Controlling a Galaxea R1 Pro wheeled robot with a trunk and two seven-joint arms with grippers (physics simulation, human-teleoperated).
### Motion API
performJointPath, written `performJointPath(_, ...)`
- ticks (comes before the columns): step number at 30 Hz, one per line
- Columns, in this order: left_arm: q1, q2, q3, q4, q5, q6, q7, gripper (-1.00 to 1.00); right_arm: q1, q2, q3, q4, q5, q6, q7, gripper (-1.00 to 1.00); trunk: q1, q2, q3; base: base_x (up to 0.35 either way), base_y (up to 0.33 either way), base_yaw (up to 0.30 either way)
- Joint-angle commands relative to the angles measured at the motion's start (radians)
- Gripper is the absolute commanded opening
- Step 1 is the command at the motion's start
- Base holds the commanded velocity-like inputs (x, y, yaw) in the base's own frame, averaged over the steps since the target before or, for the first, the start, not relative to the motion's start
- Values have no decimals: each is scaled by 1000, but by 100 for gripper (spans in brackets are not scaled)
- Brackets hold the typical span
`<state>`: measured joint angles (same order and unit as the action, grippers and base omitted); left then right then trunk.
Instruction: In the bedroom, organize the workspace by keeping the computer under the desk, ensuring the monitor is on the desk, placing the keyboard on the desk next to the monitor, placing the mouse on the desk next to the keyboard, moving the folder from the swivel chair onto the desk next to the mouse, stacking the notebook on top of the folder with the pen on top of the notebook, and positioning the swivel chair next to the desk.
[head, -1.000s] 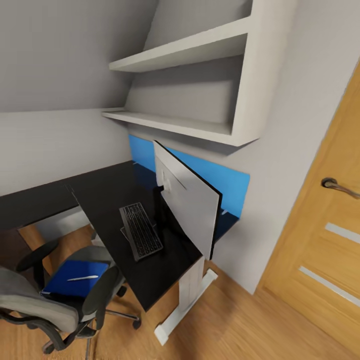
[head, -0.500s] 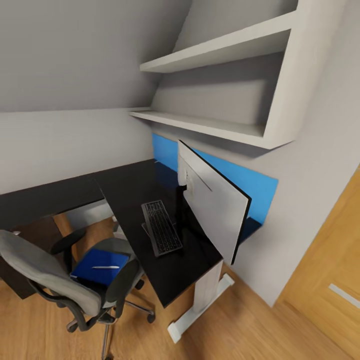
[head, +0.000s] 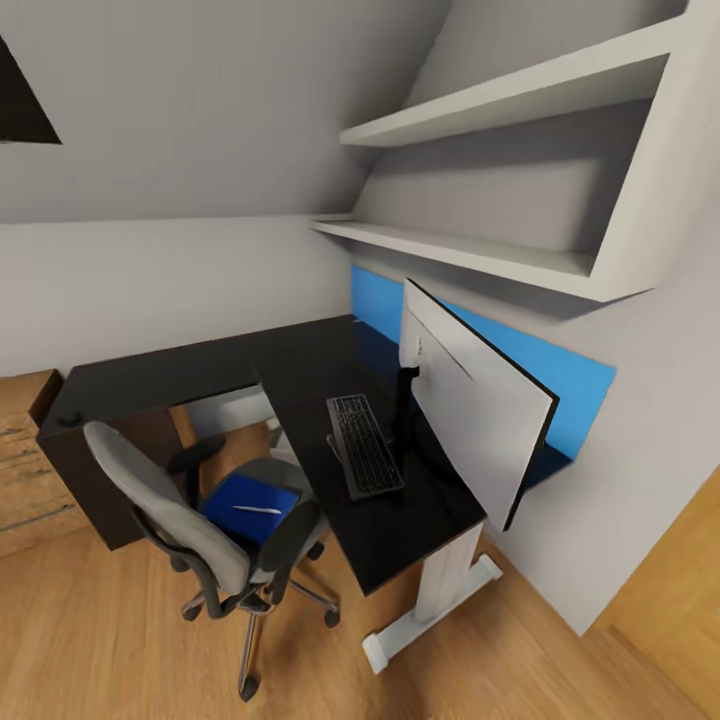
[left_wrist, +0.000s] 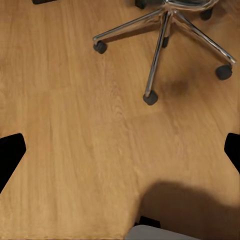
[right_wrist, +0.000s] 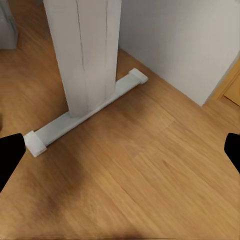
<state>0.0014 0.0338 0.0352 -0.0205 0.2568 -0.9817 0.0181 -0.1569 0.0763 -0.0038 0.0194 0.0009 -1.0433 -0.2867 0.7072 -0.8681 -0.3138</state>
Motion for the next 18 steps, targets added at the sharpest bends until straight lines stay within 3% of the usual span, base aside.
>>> performJointPath(1,0,0,3,-1,-4,-2,2,100,-1,0,0,2,1,-4,-1,100,0,-1,-1,-292,0,282)
performJointPath(9,0,-1,3,-1,-4,-1,0,100,-1,-1,1,2,1,-4,1,100,0,-1,-1,-296,-56,282)
performJointPath(18,0,-3,3,-1,-4,-1,-1,100,-1,-3,2,2,1,-4,4,100,0,-1,-1,-119,-171,282)
